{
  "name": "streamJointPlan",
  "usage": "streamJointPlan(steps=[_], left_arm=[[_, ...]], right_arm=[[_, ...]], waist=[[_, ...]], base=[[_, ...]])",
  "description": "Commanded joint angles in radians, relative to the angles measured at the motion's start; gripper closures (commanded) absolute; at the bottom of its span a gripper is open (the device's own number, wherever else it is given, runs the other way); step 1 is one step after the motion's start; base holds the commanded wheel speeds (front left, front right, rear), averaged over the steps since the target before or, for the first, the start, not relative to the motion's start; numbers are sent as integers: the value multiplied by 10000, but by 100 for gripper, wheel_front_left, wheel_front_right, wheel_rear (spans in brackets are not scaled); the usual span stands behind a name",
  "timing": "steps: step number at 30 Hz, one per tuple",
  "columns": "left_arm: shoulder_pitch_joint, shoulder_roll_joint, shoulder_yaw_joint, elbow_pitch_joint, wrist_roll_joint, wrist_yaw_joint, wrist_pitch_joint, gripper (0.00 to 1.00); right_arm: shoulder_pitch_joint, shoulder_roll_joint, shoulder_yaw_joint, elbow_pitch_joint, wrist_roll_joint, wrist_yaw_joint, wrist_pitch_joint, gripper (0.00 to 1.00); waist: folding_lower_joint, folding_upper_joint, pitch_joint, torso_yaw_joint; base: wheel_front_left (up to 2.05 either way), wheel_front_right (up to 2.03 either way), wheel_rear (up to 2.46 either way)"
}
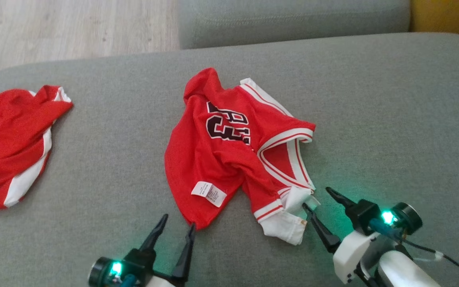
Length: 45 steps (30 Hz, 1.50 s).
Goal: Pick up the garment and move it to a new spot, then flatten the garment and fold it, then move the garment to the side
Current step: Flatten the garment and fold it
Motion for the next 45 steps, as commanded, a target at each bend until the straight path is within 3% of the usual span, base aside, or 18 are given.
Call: streamJointPlan(steps=[1,17,34,45], left_arm=[[-424,66,93,-121,13,-46,11,0],[-1159,150,-486,916,-253,-111,-246,0],[-1224,290,-742,817,-425,-61,-398,0],[-1112,493,-951,57,-408,24,87,0]], right_arm=[[-441,-243,461,-132,272,67,122,0],[-1213,-411,2370,463,1942,67,693,0],[-232,-837,1537,-958,2012,67,989,0],[73,-489,1433,-1760,1889,67,1282,0]], waist=[[-1,0,188,66],[-1,0,772,70],[-1,0,807,-550],[-1,0,1056,-713]], base=[[0,0,0],[0,0,0],[0,0,0],[0,0,0]])
